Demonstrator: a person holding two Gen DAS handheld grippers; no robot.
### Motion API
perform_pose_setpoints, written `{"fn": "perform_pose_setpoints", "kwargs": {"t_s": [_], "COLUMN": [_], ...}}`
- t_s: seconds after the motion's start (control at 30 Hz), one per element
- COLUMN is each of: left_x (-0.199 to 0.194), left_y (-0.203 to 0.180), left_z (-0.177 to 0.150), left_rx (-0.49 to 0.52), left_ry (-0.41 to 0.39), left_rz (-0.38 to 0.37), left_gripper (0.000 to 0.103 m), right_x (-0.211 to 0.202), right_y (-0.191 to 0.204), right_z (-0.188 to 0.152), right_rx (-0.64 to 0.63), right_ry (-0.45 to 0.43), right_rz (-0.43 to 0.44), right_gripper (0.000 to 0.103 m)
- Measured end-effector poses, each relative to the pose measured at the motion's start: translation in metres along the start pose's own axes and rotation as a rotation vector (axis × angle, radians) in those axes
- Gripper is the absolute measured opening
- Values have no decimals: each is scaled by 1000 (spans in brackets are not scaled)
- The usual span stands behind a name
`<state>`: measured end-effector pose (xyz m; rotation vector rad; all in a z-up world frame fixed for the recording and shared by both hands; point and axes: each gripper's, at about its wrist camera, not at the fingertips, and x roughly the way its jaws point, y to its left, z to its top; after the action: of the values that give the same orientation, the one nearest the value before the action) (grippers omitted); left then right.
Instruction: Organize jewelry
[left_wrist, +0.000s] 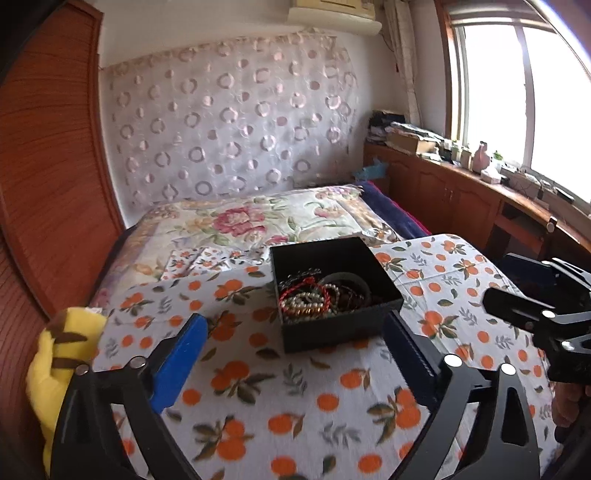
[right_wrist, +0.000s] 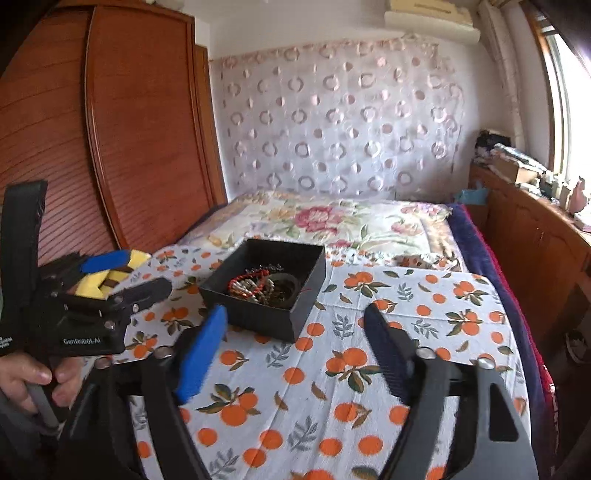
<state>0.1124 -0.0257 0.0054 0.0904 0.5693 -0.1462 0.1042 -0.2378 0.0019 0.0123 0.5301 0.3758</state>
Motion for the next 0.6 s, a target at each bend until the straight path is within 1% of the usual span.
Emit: {"fn": "perform_pose_setpoints", "kwargs": {"t_s": [0.07, 0.1, 0.23, 0.37, 0.47, 0.6], "left_x": [-12, -17, -37, -53, -58, -63], "left_y": [2, 3, 8, 14, 17, 14], "left_z": [-6, -9, -22, -31, -36, -40], "left_rx": [-5, -8, -22, -41, -58, -46], "left_ry": [-10, -12, -19, -29, -22, -27], "left_rz": [13, 32, 58, 85, 86, 88], "left_gripper": [95, 95, 95, 95, 95, 95], "right_x": [-12, -16, -33, -40, -42, -40], "right_y": [2, 5, 14, 15, 16, 14], "right_z": [-3, -4, -12, -19, -24, -29], "right_rx": [11, 15, 18, 41, 45, 52], "right_ry": [-19, -26, -50, -46, -46, -42], "right_rz": [4, 6, -31, -72, -87, -106], "right_gripper": [89, 91, 101, 101, 101, 101]}}
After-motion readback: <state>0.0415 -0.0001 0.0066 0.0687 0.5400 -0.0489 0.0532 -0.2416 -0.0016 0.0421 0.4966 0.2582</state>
